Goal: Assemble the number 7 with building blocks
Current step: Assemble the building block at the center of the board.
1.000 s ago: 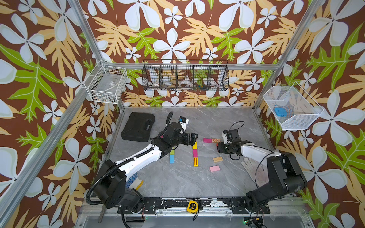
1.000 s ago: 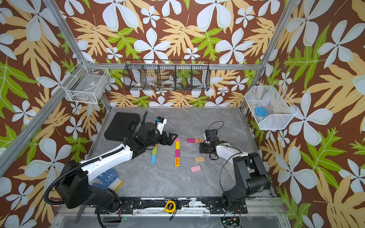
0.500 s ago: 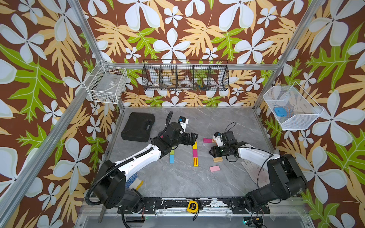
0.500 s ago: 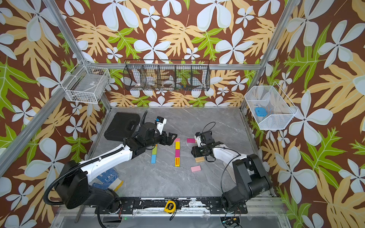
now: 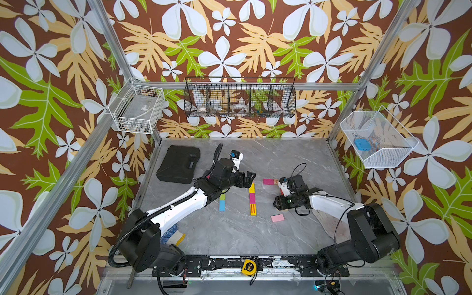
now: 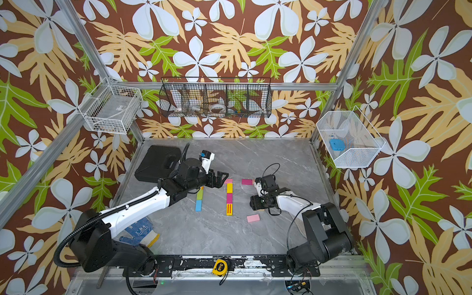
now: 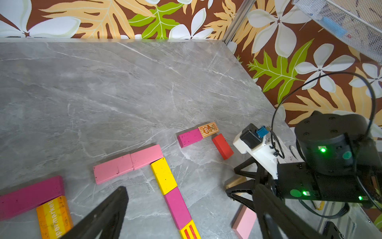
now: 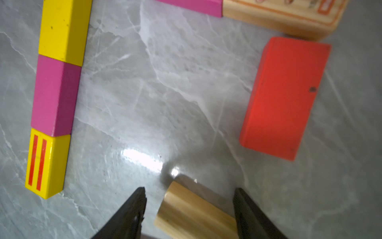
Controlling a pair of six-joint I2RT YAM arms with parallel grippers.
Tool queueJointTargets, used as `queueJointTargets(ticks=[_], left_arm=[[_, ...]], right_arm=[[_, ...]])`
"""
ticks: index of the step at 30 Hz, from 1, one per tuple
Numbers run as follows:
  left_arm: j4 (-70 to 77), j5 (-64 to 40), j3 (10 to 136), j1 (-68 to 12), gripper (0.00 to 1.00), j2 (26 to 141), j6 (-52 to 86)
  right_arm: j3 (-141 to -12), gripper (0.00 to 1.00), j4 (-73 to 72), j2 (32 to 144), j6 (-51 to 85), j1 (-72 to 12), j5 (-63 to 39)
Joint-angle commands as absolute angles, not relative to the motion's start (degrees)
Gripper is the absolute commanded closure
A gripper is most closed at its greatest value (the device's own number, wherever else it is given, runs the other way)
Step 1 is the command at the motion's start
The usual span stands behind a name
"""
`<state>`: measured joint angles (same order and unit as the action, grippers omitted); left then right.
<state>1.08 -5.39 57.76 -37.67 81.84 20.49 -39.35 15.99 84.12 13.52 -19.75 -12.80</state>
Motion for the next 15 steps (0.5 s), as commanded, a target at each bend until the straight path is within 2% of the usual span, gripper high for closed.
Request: queueJointTargets(ticks=[1, 9, 15], left_arm=[[1.56, -5.58, 58.35, -37.62, 0.04, 82.16, 19.69], [2.01, -6.63, 58.41, -37.62, 0.04, 82.00, 19.73], [2.11, -6.50, 57.92, -37.55, 0.04, 81.30, 19.69]], right_arm=[[-37.54, 0.32, 18.66, 81.91, 15.73, -19.77, -11.93], [-35.78, 0.39, 19.51, 78.57, 18.41, -22.33, -8.66], [-37.10, 0.54, 20.84, 79.57, 18.54, -23.22, -4.41]])
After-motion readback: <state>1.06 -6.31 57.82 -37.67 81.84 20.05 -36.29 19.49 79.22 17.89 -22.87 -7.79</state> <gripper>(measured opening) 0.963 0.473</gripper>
